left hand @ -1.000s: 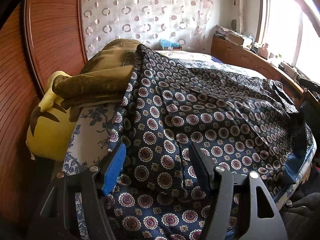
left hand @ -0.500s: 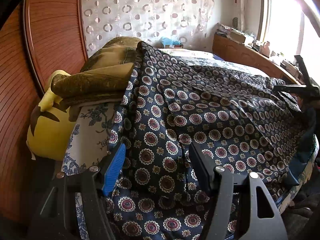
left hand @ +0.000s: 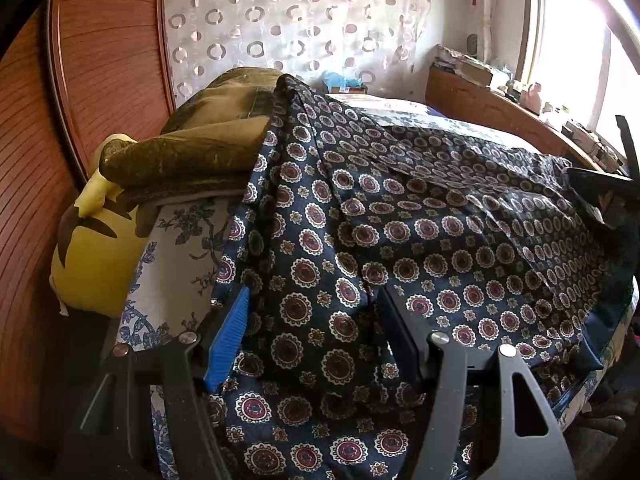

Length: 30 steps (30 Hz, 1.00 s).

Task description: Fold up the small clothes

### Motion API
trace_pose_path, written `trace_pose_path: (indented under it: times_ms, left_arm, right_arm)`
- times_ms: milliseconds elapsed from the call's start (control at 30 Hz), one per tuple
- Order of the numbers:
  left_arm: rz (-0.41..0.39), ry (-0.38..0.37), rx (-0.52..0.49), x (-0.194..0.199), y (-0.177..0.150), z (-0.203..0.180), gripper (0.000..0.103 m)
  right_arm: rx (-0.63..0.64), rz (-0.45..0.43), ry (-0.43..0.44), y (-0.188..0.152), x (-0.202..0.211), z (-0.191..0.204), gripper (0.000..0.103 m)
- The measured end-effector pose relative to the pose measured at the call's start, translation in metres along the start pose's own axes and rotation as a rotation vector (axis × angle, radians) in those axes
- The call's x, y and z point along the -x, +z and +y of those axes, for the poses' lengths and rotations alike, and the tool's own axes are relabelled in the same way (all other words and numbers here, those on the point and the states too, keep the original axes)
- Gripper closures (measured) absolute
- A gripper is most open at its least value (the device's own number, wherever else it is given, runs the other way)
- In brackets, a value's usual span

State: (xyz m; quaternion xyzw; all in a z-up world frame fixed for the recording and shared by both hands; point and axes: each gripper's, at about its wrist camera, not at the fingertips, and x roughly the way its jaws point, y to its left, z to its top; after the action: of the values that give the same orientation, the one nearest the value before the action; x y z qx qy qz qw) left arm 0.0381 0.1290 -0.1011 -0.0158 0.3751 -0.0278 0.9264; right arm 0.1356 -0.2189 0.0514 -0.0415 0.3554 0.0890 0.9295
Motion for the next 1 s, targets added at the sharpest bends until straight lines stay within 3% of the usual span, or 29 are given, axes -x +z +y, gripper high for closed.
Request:
trace_pose_path:
  times_ms: [200,400,467,533,600,700,933,1000]
  left_arm:
    - [0.0,0.002,0.003,0.0,0.0,0.0,0.037]
    - [-0.009,0.006,0.01,0.002,0.001,0.002,0.037]
    - [-0.014,0.004,0.016,0.003,0.001,0.003,0.039]
    - [-0.013,-0.002,0.025,0.003,0.002,0.006,0.046]
    - [-0.013,-0.003,0.028,0.004,0.003,0.008,0.053]
    - [-0.009,-0.019,0.039,0.005,0.004,0.012,0.062]
    - [-0.009,-0.014,0.039,0.006,0.004,0.015,0.063]
    - [-0.008,-0.009,0.027,0.007,0.003,0.014,0.075]
  right_arm:
    - [-0.059,-0.132,0.007,-0.035,0.072,-0.029,0.1]
    - [-0.083,-0.126,-0.022,-0.078,0.107,-0.049,0.1]
    - [-0.102,-0.079,-0.024,-0.103,0.116,-0.057,0.1]
    - [-0.113,-0.04,-0.045,-0.113,0.119,-0.063,0.094]
    - [-0.109,-0.011,-0.055,-0.121,0.124,-0.067,0.073]
    - [-0.087,-0.03,-0.06,-0.123,0.138,-0.072,0.068]
    - [-0.117,-0.126,-0.107,-0.119,0.169,-0.083,0.058]
    - [-0.141,-0.116,-0.114,-0.119,0.158,-0.083,0.057]
